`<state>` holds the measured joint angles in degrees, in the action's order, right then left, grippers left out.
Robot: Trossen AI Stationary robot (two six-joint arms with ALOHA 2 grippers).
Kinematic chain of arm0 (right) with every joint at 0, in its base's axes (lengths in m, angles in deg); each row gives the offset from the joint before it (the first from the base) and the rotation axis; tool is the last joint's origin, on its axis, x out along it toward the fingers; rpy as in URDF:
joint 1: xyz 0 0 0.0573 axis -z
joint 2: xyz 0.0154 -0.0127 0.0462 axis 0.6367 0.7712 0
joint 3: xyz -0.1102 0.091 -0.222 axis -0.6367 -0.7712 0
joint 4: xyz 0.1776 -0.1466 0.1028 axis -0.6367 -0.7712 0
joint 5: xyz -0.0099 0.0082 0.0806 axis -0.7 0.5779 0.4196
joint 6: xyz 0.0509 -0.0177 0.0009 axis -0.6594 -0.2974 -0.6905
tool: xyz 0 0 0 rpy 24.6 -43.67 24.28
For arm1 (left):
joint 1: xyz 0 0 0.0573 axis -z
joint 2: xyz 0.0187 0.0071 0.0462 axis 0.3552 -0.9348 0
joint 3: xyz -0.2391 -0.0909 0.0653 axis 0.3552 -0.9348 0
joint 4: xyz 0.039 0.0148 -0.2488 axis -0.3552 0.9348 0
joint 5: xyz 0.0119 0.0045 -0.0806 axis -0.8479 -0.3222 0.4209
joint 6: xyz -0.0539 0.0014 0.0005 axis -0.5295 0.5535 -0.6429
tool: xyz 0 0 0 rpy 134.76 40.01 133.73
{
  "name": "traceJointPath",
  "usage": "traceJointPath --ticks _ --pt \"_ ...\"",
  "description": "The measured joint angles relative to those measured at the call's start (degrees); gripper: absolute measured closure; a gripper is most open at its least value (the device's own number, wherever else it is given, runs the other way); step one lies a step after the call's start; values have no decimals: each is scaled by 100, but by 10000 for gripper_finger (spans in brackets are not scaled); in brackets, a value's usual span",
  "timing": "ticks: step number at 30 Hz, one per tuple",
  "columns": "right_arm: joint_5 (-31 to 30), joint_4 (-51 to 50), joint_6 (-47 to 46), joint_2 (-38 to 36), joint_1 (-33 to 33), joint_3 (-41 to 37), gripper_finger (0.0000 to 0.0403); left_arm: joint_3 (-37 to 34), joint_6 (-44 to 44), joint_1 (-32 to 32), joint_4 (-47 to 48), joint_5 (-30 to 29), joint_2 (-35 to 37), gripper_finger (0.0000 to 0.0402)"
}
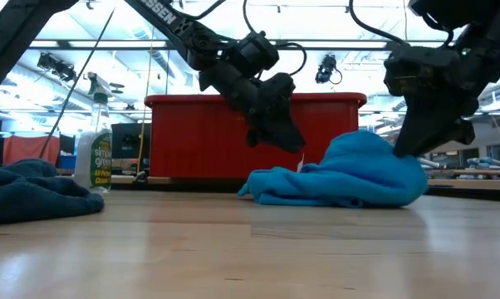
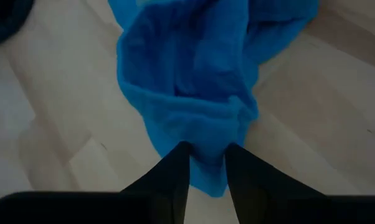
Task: Fold laundry
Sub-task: Fold the light blue shorts
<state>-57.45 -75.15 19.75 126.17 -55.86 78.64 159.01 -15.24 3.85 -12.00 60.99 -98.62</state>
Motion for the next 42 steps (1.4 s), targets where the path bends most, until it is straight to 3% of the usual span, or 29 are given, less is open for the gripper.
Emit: traceJointPath --ticks 6,11,14,18,24,28,32,37,42 --pt "388 313 -37 218 41 0 230 0 21 -2 418 2 1 239" --pt "483 825 539 425 118 0 163 0 274 -2 830 4 -1 239" --pt "705 866 736 638 263 0 153 1 355 -18 965 2 -1 239" --pt "958 994 753 861 299 0 203 1 480 -26 959 0 -1 239" --pt "932 1206 718 786 251 0 378 2 619 -26 886 0 -1 239" --pt "670 1150 1063 492 184 19 377 1 619 -26 782 0 -1 239" --pt "421 512 2411 135 18 423 387 2 635 -35 707 0 1 239" --pt "591 -671 4110 -66 -22 1182 387 2 845 -39 645 0 1 239" --pt "832 -1733 4839 103 37 1783 383 3 1155 71 223 -4 110 239"
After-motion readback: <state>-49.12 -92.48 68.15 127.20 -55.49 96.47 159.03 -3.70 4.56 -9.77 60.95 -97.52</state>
